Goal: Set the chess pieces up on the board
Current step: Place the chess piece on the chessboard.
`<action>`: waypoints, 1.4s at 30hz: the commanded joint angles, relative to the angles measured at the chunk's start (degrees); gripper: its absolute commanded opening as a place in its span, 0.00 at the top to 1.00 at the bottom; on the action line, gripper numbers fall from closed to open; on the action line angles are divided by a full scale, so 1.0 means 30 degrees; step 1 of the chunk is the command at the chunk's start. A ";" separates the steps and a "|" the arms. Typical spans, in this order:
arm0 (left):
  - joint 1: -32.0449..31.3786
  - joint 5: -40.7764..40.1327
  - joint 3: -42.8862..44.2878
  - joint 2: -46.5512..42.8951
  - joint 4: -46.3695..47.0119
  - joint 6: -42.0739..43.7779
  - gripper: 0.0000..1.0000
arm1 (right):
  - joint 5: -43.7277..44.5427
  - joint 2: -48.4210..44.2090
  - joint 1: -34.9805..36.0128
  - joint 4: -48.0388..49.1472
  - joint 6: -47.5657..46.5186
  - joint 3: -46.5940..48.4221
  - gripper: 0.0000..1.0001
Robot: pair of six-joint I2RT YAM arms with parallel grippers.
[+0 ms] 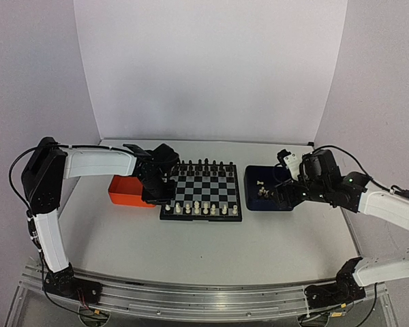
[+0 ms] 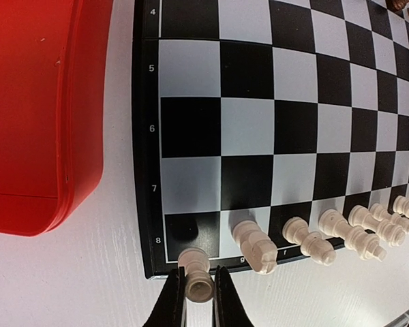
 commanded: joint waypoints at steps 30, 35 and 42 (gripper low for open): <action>0.0123 -0.0562 0.0028 0.1133 0.0804 0.0333 0.94 | 0.0927 0.0037 0.0023 -0.0206 -0.0631 -0.0034 0.08; 0.0130 -0.0505 0.0021 0.1152 0.0605 0.0376 0.89 | 0.0949 0.0194 0.0026 -0.0261 -0.0826 0.0009 0.08; 0.0132 -0.0477 0.0367 0.1160 0.0332 0.0479 0.80 | 0.0896 0.0328 0.0030 -0.0314 -0.0916 0.0082 0.08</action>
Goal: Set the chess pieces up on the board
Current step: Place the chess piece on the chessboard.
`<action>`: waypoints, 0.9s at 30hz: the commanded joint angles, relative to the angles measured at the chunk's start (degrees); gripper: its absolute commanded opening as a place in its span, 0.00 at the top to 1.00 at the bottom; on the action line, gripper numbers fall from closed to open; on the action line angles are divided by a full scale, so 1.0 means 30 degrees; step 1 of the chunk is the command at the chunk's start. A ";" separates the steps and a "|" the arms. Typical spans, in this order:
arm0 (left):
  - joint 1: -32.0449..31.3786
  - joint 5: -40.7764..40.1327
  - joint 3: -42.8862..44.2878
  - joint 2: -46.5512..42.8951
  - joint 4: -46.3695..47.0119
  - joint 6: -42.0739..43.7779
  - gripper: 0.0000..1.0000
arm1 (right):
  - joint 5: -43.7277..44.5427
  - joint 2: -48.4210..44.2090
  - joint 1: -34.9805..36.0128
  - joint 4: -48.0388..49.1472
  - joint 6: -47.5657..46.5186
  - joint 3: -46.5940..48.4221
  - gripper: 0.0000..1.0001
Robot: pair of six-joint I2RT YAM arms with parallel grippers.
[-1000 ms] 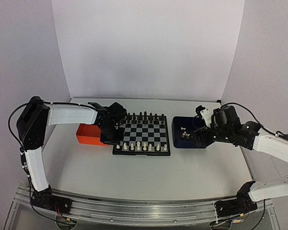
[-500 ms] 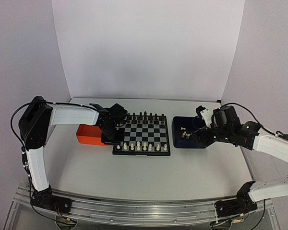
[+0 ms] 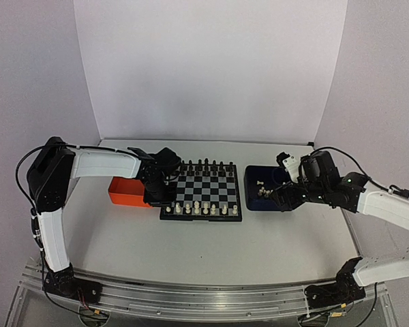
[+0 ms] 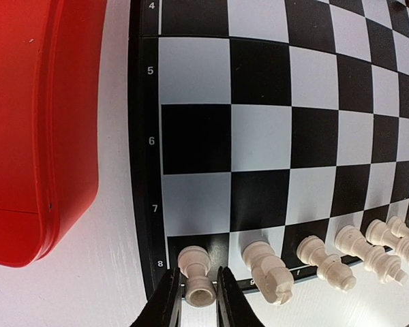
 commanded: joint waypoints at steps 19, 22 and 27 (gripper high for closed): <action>0.0087 -0.1604 0.2109 -0.5460 -0.0912 0.0613 0.28 | 0.0214 -0.0073 0.0021 -0.0062 0.1121 0.0892 0.06; 0.0095 -0.2014 0.1976 -0.7159 0.0754 0.1483 0.03 | 0.0172 0.0256 0.0037 -0.0100 0.1240 0.1366 0.05; 0.0100 -0.3744 0.2391 -0.8025 0.2397 0.2417 0.00 | 0.1003 0.1767 -0.0043 -0.0354 0.1485 0.2845 0.04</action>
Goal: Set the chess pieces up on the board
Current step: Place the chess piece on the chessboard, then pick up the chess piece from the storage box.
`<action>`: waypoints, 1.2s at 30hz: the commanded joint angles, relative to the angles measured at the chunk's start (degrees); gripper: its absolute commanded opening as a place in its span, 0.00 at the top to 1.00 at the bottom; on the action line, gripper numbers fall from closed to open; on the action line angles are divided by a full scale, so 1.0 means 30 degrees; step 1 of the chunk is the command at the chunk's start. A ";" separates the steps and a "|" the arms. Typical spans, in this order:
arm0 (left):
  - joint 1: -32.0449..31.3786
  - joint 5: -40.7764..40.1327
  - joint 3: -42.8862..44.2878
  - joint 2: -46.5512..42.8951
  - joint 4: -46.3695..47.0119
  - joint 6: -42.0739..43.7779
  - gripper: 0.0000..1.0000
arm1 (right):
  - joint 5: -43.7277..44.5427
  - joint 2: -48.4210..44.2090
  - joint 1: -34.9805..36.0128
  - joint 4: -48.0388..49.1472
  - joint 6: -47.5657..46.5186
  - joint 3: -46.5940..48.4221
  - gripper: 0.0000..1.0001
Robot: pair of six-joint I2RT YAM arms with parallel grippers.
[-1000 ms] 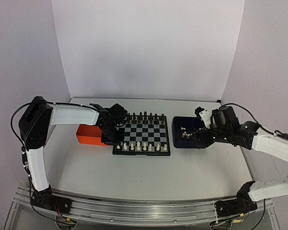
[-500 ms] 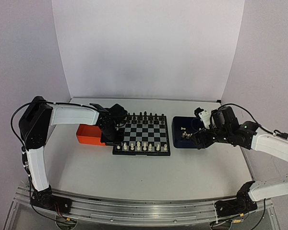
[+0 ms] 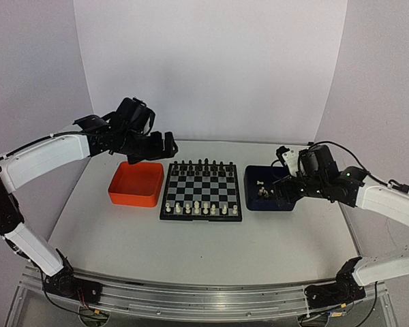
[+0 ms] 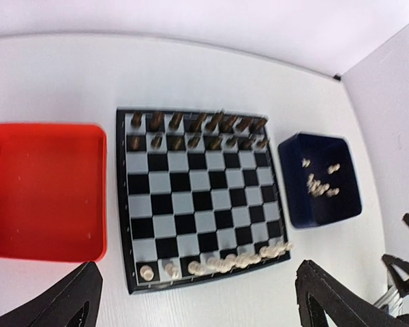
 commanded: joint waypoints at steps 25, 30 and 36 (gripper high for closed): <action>0.5448 0.2070 0.6377 0.6663 0.5411 0.4512 0.00 | 0.1509 1.4082 -0.4498 -0.7026 0.6099 1.2627 0.16; 0.5752 0.2356 0.5966 0.6836 0.6055 0.4355 0.00 | 0.2305 1.6151 -0.4705 -0.7406 0.4831 1.4574 0.18; 0.5974 0.2473 0.6160 0.7335 0.6351 0.4453 0.00 | 0.1777 1.7872 -0.5159 -0.7763 0.3914 1.6077 0.28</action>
